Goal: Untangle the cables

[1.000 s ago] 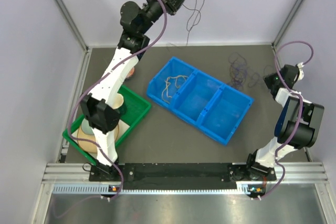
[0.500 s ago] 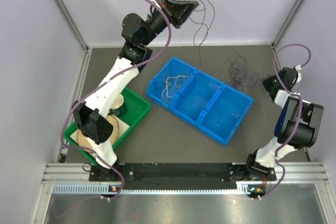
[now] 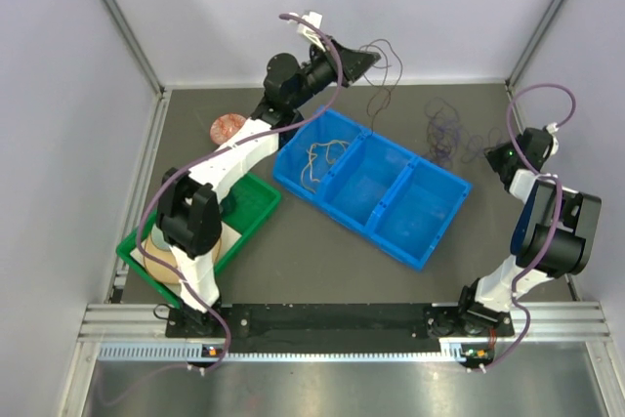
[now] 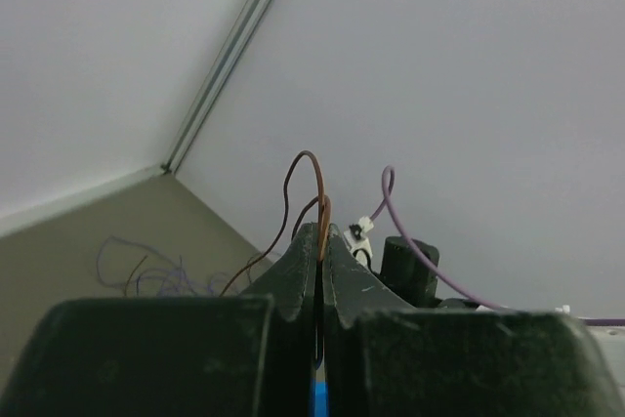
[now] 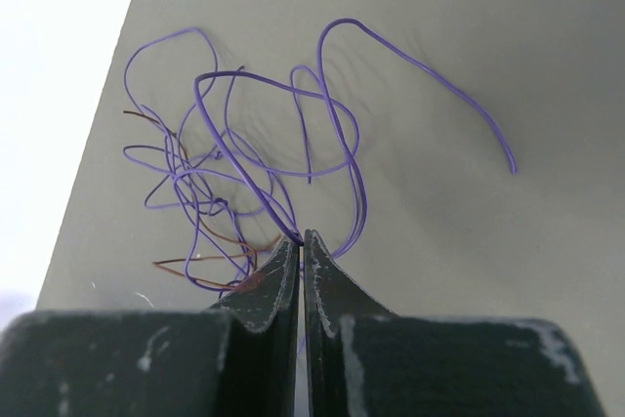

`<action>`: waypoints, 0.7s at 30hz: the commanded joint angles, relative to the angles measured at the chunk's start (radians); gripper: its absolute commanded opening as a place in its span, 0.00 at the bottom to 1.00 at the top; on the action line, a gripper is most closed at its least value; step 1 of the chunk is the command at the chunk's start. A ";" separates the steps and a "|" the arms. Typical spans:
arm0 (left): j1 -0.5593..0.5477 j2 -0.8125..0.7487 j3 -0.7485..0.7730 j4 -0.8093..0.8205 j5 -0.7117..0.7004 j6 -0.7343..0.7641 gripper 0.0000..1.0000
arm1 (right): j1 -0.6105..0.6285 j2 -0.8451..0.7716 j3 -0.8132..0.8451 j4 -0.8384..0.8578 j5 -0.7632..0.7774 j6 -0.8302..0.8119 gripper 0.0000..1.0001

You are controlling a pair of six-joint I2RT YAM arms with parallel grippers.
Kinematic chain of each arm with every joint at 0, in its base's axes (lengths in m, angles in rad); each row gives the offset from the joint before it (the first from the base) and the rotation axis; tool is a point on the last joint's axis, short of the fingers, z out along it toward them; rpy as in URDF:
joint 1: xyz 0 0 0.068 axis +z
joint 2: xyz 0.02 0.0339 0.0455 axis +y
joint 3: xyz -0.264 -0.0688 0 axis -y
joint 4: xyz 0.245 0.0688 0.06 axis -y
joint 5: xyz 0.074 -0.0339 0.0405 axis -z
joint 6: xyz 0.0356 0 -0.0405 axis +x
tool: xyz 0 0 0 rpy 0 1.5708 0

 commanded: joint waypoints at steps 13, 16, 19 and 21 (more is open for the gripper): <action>-0.088 -0.082 0.210 -0.086 -0.028 0.216 0.00 | 0.001 -0.047 0.013 0.047 -0.029 -0.001 0.00; -0.093 -0.103 0.201 -0.080 -0.029 0.224 0.00 | 0.001 -0.047 0.013 0.046 -0.031 -0.001 0.00; -0.100 -0.120 0.190 -0.077 -0.025 0.227 0.00 | 0.001 -0.047 0.010 0.047 -0.032 -0.001 0.00; -0.103 -0.129 0.185 -0.077 -0.029 0.233 0.00 | 0.001 -0.048 0.009 0.052 -0.035 0.002 0.00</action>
